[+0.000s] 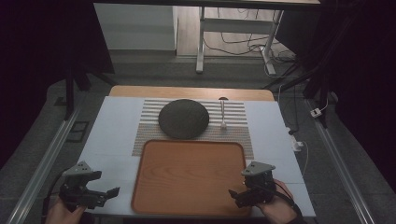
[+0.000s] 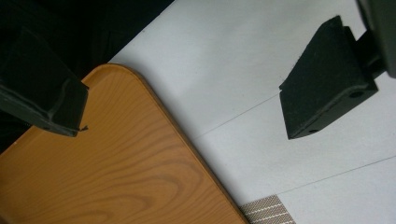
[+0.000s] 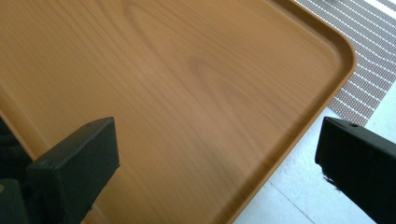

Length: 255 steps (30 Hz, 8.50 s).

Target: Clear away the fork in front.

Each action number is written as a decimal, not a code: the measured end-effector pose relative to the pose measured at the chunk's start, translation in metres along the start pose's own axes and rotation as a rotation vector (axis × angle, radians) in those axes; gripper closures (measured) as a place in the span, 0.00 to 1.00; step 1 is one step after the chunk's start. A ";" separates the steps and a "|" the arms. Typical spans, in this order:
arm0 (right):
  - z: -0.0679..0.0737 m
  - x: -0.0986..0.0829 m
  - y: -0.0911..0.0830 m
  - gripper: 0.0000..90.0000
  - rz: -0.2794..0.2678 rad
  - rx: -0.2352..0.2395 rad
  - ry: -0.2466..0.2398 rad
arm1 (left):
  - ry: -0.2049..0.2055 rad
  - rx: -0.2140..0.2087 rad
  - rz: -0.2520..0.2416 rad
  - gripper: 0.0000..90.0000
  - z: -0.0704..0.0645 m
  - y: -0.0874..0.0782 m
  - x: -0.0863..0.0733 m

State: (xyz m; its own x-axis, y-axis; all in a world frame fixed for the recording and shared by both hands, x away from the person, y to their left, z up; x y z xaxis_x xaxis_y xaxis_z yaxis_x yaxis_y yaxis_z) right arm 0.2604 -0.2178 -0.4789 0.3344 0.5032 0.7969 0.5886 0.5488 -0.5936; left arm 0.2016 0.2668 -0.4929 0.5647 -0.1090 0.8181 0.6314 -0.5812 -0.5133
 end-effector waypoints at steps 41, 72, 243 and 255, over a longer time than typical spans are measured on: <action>0.004 0.035 0.068 0.02 0.134 -0.184 -0.499 | -0.001 -0.003 0.007 0.01 0.000 0.001 0.000; -0.035 0.048 0.113 0.21 0.201 -0.316 -0.744 | 0.000 -0.009 0.015 0.01 0.000 0.002 0.000; 0.001 0.037 -0.009 0.98 -0.332 0.542 -0.019 | 0.303 -0.335 0.075 0.00 -0.056 0.093 0.054; 0.019 0.044 -0.004 0.98 -0.330 0.664 -0.032 | 0.399 -0.382 0.122 0.00 -0.074 0.124 0.070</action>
State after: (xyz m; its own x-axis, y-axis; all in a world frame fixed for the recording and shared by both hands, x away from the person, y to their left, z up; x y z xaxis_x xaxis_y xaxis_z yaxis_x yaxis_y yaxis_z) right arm 0.2587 -0.1858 -0.4435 0.1897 0.2553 0.9481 0.0822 0.9581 -0.2744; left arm 0.2801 0.1276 -0.4803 0.3298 -0.4468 0.8316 0.2949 -0.7880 -0.5404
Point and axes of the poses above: each handheld gripper's, and its own axes: y roughly forward along the jaws, x roughly out of its top, z roughly to its left, the point moved 2 cm from there along y, roughly forward along the jaws, and after that the axes turned 15 degrees about -z, right-handed, at the moved point
